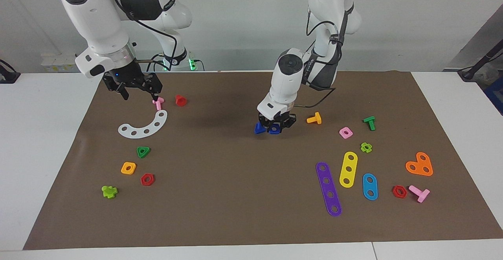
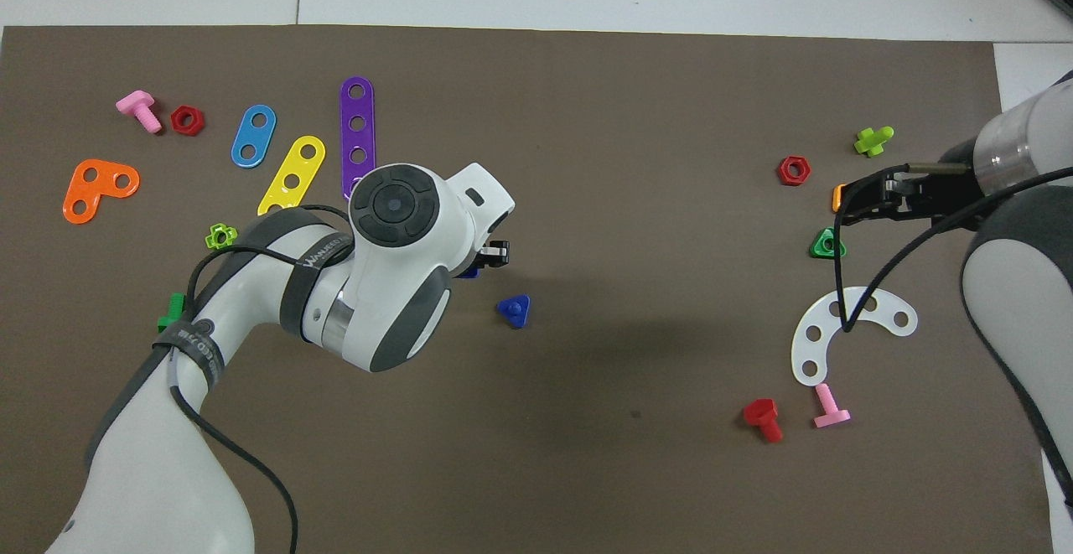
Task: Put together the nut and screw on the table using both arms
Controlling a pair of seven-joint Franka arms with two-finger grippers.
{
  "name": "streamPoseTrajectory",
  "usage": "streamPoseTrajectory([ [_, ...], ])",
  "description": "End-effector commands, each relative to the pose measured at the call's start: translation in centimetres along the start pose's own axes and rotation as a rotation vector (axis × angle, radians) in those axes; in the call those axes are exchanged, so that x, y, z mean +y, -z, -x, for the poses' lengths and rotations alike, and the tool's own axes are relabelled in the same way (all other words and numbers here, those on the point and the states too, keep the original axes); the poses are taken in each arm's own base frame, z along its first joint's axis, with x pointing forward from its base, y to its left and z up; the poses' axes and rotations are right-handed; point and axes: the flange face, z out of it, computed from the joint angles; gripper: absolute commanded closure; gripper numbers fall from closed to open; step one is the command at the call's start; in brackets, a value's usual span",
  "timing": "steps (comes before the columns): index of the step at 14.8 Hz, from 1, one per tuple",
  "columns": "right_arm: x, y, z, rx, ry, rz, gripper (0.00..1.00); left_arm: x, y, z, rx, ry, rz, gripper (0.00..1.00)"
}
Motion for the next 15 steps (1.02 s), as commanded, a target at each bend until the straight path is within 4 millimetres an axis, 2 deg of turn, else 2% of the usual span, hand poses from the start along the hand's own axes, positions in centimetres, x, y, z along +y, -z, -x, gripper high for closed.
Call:
streamPoseTrajectory([
  [1, 0.6, 0.1, 0.7, -0.008, 0.015, -0.027, 0.0, 1.7, -0.1, 0.6, -0.026, 0.017, -0.001, 1.0],
  [5, 0.7, 0.2, 0.7, -0.005, 0.014, -0.027, 0.0, 4.3, -0.6, 2.6, -0.042, 0.011, -0.01, 1.0],
  [9, 0.3, 0.2, 0.7, -0.006, 0.018, -0.027, 0.0, 4.8, -1.1, 3.9, -0.067, -0.005, -0.026, 1.0],
  [15, 0.3, 0.2, 0.7, -0.005, 0.018, -0.027, 0.0, 4.3, -2.6, 4.6, -0.055, 0.018, -0.023, 1.0],
])
